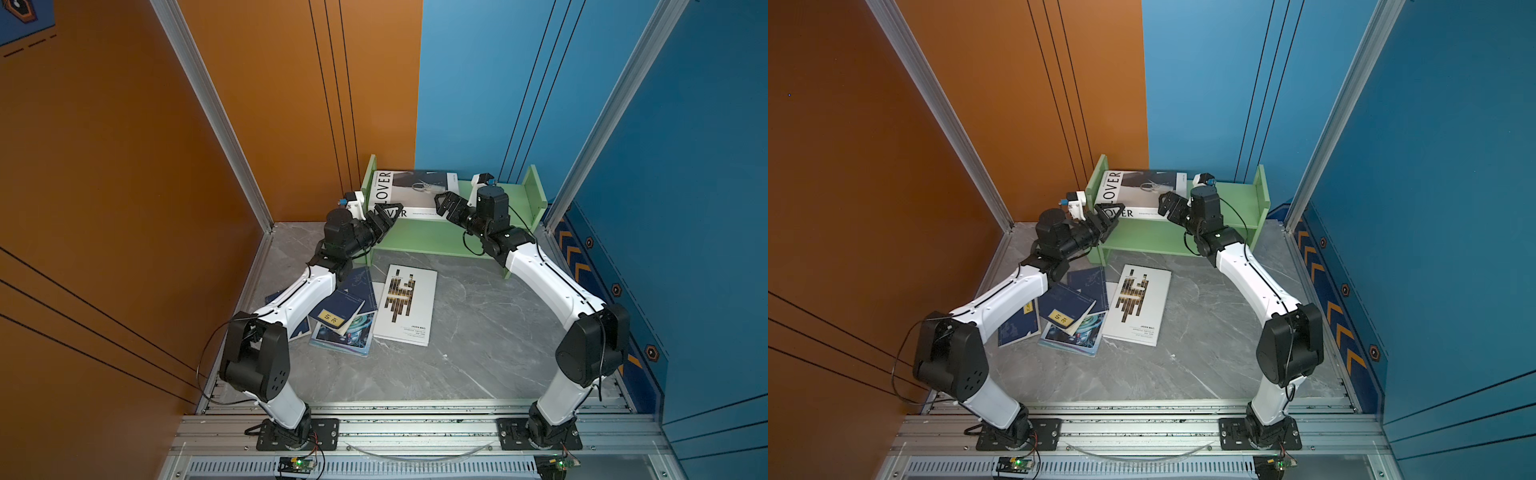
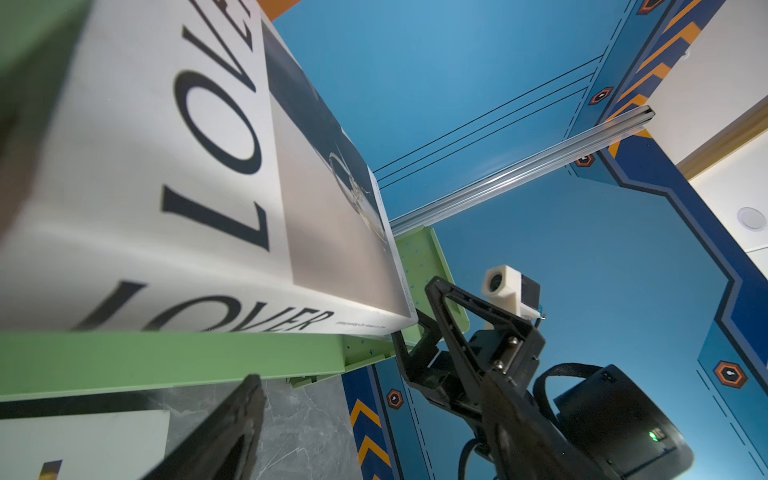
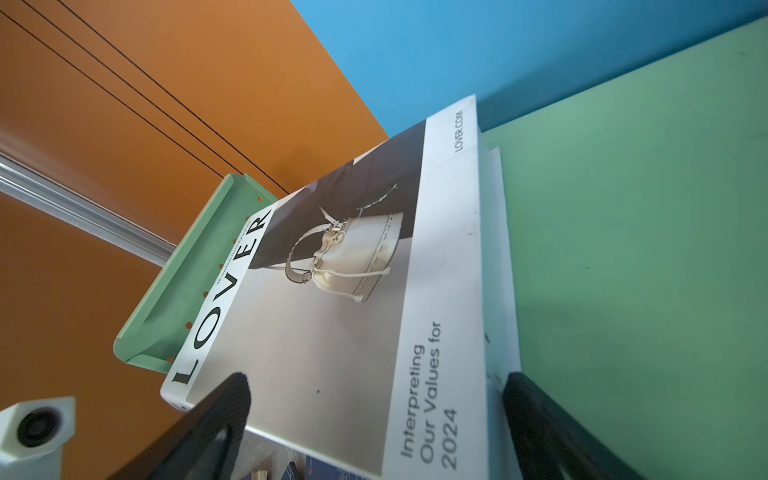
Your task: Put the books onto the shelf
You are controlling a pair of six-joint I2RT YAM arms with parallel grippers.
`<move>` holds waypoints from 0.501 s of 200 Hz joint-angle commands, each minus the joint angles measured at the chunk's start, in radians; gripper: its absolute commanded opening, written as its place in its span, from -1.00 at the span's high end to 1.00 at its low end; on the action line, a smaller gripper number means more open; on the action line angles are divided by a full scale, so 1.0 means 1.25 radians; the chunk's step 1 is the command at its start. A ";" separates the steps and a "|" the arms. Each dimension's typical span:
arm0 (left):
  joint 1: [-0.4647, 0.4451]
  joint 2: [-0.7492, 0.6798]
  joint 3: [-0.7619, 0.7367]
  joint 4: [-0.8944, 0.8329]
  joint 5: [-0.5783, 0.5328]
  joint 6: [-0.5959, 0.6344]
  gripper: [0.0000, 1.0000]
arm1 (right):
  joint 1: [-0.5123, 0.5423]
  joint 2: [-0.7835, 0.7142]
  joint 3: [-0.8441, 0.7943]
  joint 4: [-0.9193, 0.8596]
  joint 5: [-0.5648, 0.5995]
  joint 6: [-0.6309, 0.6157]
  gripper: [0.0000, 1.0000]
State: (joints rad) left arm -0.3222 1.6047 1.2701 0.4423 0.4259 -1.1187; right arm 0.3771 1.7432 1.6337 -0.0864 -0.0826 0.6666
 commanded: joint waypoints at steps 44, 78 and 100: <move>0.097 -0.155 -0.047 -0.089 -0.047 0.076 -0.67 | 0.015 0.000 0.026 0.010 -0.005 0.001 -0.92; 0.109 -0.163 -0.010 -0.179 -0.029 0.114 -0.66 | 0.020 -0.001 0.025 0.008 -0.002 0.003 -0.92; 0.105 -0.144 0.009 -0.215 -0.018 0.118 -0.66 | 0.021 -0.001 0.023 0.007 0.002 0.003 -0.92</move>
State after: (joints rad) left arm -0.1890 1.4048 1.2461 0.2649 0.3851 -1.0164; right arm 0.3882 1.7435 1.6352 -0.0868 -0.0795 0.6689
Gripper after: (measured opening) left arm 0.829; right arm 0.959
